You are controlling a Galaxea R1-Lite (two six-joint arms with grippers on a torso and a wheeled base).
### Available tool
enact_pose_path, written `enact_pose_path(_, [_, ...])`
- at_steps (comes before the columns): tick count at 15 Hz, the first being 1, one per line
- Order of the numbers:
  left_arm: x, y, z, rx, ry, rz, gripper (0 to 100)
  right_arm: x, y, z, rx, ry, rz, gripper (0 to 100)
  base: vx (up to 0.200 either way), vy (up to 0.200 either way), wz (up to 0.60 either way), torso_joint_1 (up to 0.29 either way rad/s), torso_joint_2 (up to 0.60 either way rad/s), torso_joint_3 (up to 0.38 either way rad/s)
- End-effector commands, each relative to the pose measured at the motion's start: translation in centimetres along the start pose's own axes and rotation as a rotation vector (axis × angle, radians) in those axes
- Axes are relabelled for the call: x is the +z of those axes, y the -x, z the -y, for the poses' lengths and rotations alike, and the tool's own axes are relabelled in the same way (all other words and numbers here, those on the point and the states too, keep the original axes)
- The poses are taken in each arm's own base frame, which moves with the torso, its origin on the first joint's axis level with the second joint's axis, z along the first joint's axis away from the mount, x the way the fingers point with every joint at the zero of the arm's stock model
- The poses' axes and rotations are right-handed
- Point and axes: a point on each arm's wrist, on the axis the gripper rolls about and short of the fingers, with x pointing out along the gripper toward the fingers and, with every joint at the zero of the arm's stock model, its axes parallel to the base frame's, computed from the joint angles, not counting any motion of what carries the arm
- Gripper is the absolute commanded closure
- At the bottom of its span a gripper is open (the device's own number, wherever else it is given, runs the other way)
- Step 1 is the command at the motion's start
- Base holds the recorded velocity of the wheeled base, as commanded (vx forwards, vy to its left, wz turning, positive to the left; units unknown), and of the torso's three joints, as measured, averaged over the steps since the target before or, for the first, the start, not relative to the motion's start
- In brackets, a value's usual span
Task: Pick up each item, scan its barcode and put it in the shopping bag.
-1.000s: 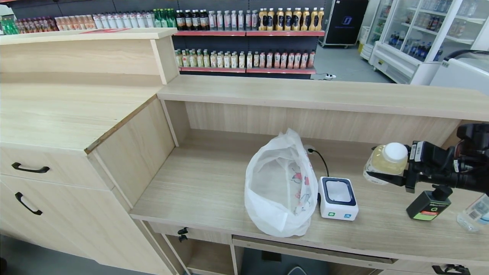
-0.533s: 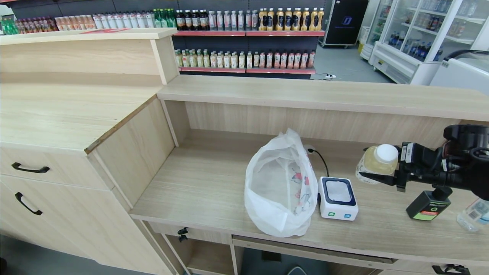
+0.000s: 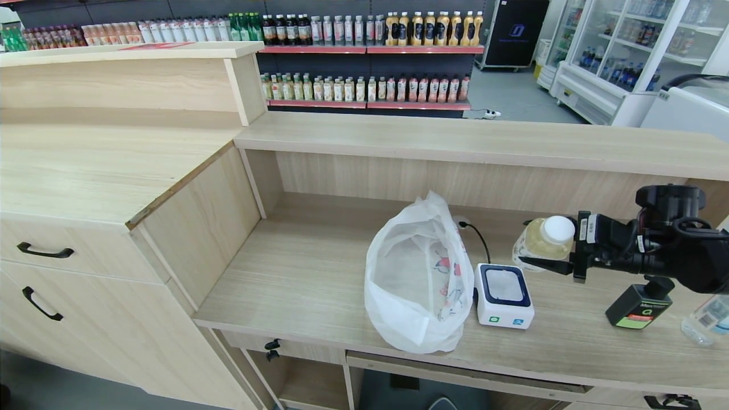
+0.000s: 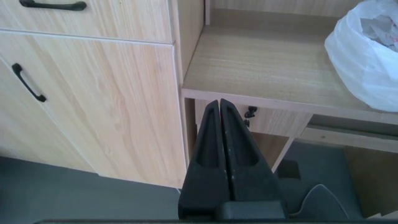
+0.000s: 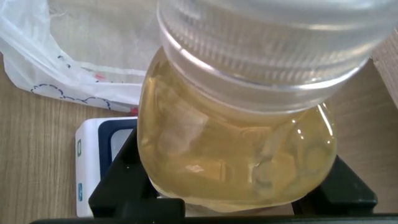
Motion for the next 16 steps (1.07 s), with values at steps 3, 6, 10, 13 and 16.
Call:
enact_pose_path(3, [0.0,0.0,0.0,0.001,0.0,0.0,100,-0.7,-1.3,0.2,0.006,0.018,0.016,100,0.0,0.0,0.0,0.0,0.0,0.0])
enact_pose_path(6, [0.0,0.0,0.0,0.001,0.0,0.0,100,-0.8,-1.8,0.1,0.016,0.019,0.027,100,0.0,0.0,0.0,0.0,0.0,0.0])
enact_pose_path(10, [0.0,0.0,0.0,0.001,0.0,0.0,100,-1.0,-2.2,0.2,0.021,0.02,0.035,100,0.0,0.0,0.0,0.0,0.0,0.0])
enact_pose_path(13, [0.0,0.0,0.0,0.001,0.0,0.0,100,-1.0,-2.4,0.1,0.029,0.019,0.045,100,0.0,0.0,0.0,0.0,0.0,0.0])
enact_pose_path(16, [0.0,0.0,0.0,0.001,0.0,0.0,100,-1.0,-2.5,0.1,0.03,0.02,0.046,100,0.0,0.0,0.0,0.0,0.0,0.0])
